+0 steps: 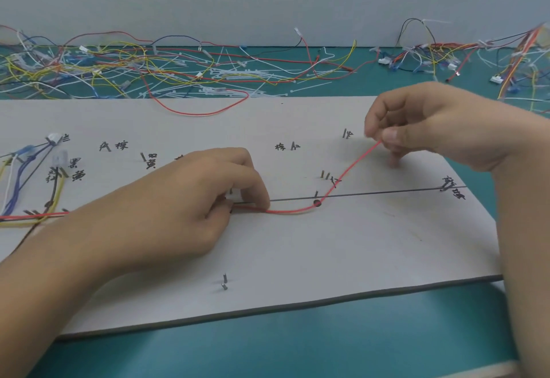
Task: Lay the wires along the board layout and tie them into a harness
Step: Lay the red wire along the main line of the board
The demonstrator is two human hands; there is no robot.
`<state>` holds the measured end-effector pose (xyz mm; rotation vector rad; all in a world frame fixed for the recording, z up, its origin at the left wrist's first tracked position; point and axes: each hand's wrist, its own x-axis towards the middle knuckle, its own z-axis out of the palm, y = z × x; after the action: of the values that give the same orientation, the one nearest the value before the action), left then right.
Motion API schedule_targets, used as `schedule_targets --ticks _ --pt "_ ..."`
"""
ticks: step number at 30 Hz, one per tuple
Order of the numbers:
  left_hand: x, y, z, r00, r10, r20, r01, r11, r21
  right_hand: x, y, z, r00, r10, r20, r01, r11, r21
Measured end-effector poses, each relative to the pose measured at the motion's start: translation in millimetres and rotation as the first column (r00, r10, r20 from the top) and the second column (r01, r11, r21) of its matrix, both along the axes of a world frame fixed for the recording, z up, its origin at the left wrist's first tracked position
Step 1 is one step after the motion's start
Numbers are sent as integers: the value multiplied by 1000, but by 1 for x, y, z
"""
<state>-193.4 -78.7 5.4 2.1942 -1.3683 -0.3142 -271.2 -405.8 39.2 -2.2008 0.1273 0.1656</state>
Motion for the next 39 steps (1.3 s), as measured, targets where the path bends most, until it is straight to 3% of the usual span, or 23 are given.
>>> schedule_targets --ticks 3,7,13,17,23,36,39 --pt "4 3 1 997 68 36 -66 997 -41 6 4 -7 998 4 -66 -17 981 -193" --pt "4 7 3 988 130 79 -122 987 -101 9 11 -11 998 -35 -57 18 958 -287" --pt "8 12 5 979 164 118 -152 982 -110 18 14 -13 971 -191 143 228 916 -331" --pt "10 14 4 980 172 102 -163 982 -93 27 18 -15 955 -226 190 282 888 -364" --pt "14 16 -1 988 145 61 -140 987 -77 35 22 -14 924 -249 288 342 876 -340" --pt "16 16 -2 991 128 30 -125 989 -76 36 24 -22 887 -392 245 441 877 -191" --pt "16 16 -1 991 128 30 -125 989 -76 38 25 -24 883 -383 271 447 862 -238"
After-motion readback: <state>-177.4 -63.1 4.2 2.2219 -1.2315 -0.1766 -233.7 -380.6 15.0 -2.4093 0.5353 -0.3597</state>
